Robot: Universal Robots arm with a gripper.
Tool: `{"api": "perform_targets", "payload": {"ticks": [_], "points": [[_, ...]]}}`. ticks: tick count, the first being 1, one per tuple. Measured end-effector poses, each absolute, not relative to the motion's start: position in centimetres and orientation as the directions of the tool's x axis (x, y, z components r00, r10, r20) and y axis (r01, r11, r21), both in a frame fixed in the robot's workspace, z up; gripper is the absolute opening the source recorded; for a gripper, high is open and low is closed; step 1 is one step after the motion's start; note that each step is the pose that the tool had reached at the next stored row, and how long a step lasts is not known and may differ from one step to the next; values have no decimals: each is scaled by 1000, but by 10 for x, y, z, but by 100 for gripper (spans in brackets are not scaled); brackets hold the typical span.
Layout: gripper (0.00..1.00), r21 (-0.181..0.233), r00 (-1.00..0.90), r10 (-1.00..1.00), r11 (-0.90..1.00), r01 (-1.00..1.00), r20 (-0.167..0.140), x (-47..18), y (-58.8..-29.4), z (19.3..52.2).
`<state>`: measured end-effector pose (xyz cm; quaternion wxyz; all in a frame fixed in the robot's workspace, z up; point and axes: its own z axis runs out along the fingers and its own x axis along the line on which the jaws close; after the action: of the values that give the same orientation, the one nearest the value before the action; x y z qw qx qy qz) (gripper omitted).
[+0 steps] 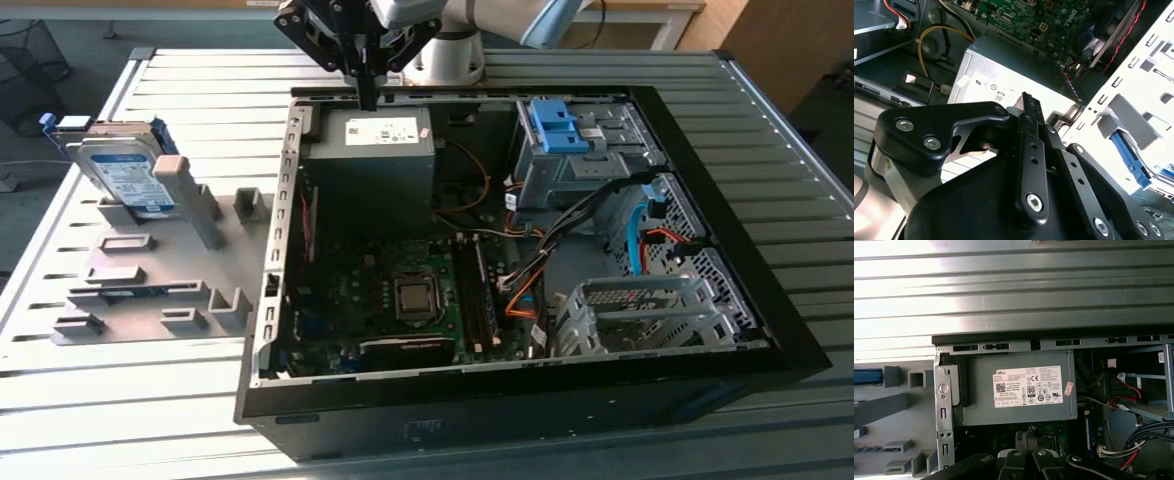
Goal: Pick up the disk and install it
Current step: 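Reach for the disk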
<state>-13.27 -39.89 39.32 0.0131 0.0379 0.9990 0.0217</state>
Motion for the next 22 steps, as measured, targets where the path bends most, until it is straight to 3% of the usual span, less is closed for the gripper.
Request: {"api": "perform_targets", "payload": {"ticks": [22], "points": [[11,44,-997,76,996,75,-24,-137,-399,393]]}}
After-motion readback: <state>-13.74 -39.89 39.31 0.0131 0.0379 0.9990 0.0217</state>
